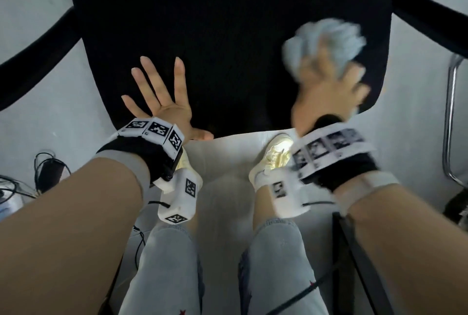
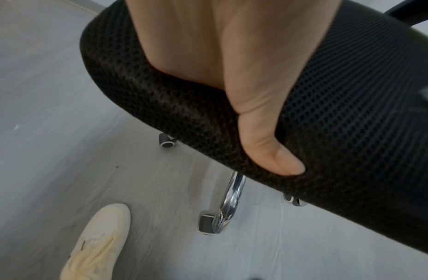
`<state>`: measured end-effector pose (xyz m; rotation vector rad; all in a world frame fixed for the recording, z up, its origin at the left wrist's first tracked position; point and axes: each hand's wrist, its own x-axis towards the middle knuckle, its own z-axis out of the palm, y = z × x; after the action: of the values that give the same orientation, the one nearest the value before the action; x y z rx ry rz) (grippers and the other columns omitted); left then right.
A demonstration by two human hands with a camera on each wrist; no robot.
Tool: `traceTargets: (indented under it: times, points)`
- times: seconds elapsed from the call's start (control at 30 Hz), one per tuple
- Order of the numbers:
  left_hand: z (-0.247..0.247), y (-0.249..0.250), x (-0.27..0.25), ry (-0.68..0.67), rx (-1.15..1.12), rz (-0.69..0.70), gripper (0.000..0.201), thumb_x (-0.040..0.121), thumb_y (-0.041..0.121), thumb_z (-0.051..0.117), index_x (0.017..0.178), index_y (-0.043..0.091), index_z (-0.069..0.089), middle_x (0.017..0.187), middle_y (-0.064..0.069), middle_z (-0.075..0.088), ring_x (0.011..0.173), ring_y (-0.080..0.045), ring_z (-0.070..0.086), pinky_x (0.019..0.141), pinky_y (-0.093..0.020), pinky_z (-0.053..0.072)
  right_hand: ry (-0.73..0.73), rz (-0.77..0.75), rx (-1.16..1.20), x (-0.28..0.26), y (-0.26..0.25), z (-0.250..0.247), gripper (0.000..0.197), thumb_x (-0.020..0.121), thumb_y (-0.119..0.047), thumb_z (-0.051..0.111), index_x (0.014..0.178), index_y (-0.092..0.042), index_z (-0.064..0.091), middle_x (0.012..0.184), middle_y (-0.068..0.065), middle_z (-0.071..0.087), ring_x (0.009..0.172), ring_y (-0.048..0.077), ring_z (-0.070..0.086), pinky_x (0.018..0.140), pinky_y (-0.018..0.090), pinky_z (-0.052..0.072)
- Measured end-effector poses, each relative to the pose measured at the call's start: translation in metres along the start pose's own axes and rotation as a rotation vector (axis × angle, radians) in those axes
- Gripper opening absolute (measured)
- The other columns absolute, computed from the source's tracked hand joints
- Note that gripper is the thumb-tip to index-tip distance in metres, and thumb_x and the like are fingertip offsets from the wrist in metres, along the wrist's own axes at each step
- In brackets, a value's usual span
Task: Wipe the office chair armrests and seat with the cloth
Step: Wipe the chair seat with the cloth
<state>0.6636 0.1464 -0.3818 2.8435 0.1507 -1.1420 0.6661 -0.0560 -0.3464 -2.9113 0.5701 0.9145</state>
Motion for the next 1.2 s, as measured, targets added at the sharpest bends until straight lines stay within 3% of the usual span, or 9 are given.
traceTargets:
  times: [0.07,0.13,0.2,0.27,0.37,0.53,0.8,1.07,1.2]
  points:
    - [0.01,0.0,0.002,0.102,-0.014,-0.022,0.129,0.058,0.065,0.068,0.14,0.031,-0.026,0.15,-0.025,-0.022,0.139,-0.039,-0.019,0.104,-0.065,-0.009,-0.049,-0.259,-0.016,-0.032,-0.042,0.019,0.063,0.083,-0.018,0.053,0.139,-0.034,0.029,0.152,0.007,0.018,0.133,0.04,0.017,0.105,0.061,0.021]
    - [0.011,0.0,0.001,0.31,-0.041,-0.053,0.078,0.083,0.071,0.026,0.145,0.034,-0.005,0.154,-0.023,0.005,0.142,-0.038,0.005,0.108,-0.067,0.007,-0.042,-0.566,0.041,-0.059,-0.066,0.034,0.048,0.08,-0.023,0.056,0.127,-0.032,0.05,0.148,0.001,0.033,0.127,0.033,0.023,0.098,0.061,0.031]
    - [0.005,0.001,0.001,0.237,-0.105,-0.042,0.081,0.077,0.075,-0.01,0.145,0.031,-0.001,0.152,-0.021,0.017,0.14,-0.04,0.016,0.106,-0.067,0.011,-0.118,-0.756,0.075,-0.058,-0.06,0.033,0.044,0.083,-0.024,0.045,0.126,-0.033,0.051,0.151,-0.012,0.025,0.12,0.024,0.014,0.096,0.056,0.03]
    - [0.001,-0.002,0.005,0.242,0.001,-0.031,0.094,0.075,0.081,0.022,0.141,0.029,-0.019,0.153,-0.024,0.007,0.141,-0.041,0.007,0.105,-0.067,0.006,-0.07,-0.836,-0.053,-0.04,-0.035,0.029,0.049,0.085,-0.025,0.04,0.131,-0.04,0.043,0.153,-0.016,0.02,0.121,0.023,0.011,0.098,0.053,0.029]
    - [0.0,-0.005,0.006,-0.015,-0.018,0.015,0.143,0.051,0.064,0.073,0.133,0.028,-0.037,0.146,-0.025,-0.032,0.136,-0.039,-0.028,0.103,-0.064,-0.012,-0.083,-0.469,-0.097,-0.008,0.023,0.015,0.05,0.093,-0.019,0.039,0.136,-0.043,0.031,0.155,-0.012,0.011,0.131,0.031,0.013,0.104,0.049,0.018]
    - [-0.002,0.001,0.001,-0.039,-0.034,0.006,0.146,0.049,0.061,0.076,0.134,0.027,-0.038,0.143,-0.026,-0.035,0.134,-0.041,-0.031,0.102,-0.065,-0.014,0.113,0.038,0.045,-0.005,0.048,-0.001,0.06,0.086,-0.002,0.046,0.136,-0.033,0.034,0.155,-0.015,0.003,0.126,0.041,0.022,0.097,0.05,0.026]
    - [-0.005,-0.004,-0.001,0.086,0.014,0.038,0.146,0.043,0.064,0.077,0.142,0.024,-0.022,0.149,-0.028,-0.02,0.139,-0.042,-0.018,0.104,-0.065,-0.009,0.089,-0.612,0.147,-0.024,-0.023,0.027,0.055,0.078,-0.006,0.057,0.126,-0.033,0.052,0.146,-0.008,0.039,0.11,0.033,0.038,0.087,0.054,0.035]
    - [0.0,-0.002,0.002,0.055,0.02,0.031,0.146,0.044,0.067,0.073,0.138,0.024,-0.031,0.147,-0.029,-0.026,0.137,-0.042,-0.023,0.102,-0.066,-0.01,0.136,0.193,0.192,0.006,0.07,0.004,0.062,0.086,0.001,0.042,0.133,-0.038,0.036,0.154,-0.017,0.006,0.124,0.039,0.025,0.099,0.045,0.026]
    - [0.001,-0.002,0.0,0.055,0.017,0.036,0.146,0.046,0.063,0.075,0.139,0.023,-0.03,0.146,-0.029,-0.026,0.137,-0.042,-0.023,0.103,-0.066,-0.01,-0.032,-0.055,0.172,-0.029,-0.008,0.026,0.071,0.083,-0.005,0.047,0.141,-0.037,0.023,0.154,-0.003,0.012,0.13,0.038,0.021,0.107,0.052,0.021]
